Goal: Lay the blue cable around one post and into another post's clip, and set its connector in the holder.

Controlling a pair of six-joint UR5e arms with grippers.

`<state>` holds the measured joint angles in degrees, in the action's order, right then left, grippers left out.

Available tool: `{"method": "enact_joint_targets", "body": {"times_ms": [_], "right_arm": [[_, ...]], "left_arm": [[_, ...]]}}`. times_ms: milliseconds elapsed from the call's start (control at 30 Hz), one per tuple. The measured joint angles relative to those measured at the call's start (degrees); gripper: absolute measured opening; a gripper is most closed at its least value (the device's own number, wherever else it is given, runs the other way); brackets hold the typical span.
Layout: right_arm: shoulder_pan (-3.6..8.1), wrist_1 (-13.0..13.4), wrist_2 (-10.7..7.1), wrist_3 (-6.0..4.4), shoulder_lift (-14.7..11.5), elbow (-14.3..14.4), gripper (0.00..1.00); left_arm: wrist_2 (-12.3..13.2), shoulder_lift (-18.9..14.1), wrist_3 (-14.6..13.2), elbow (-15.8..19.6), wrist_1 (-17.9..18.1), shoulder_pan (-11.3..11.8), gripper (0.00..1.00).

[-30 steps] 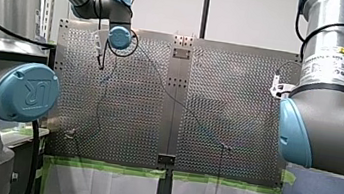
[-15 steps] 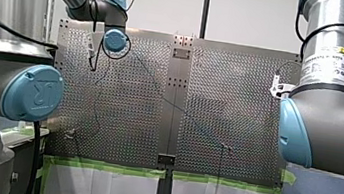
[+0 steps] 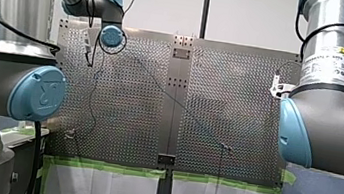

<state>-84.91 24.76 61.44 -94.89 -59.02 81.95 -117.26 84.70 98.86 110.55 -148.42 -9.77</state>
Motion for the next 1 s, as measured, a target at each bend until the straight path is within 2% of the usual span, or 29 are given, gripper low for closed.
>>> {"method": "enact_joint_targets", "body": {"times_ms": [733,1000], "right_arm": [[0.02,0.2,0.01,-0.05,0.1,0.0,0.8],[0.03,0.2,0.0,-0.05,0.1,0.0,0.8]], "left_arm": [[0.1,-0.1,0.8,-1.8,-0.9,5.1,0.44],[1.0,-0.2,1.1,-2.6,-0.9,7.0,0.44]]}}
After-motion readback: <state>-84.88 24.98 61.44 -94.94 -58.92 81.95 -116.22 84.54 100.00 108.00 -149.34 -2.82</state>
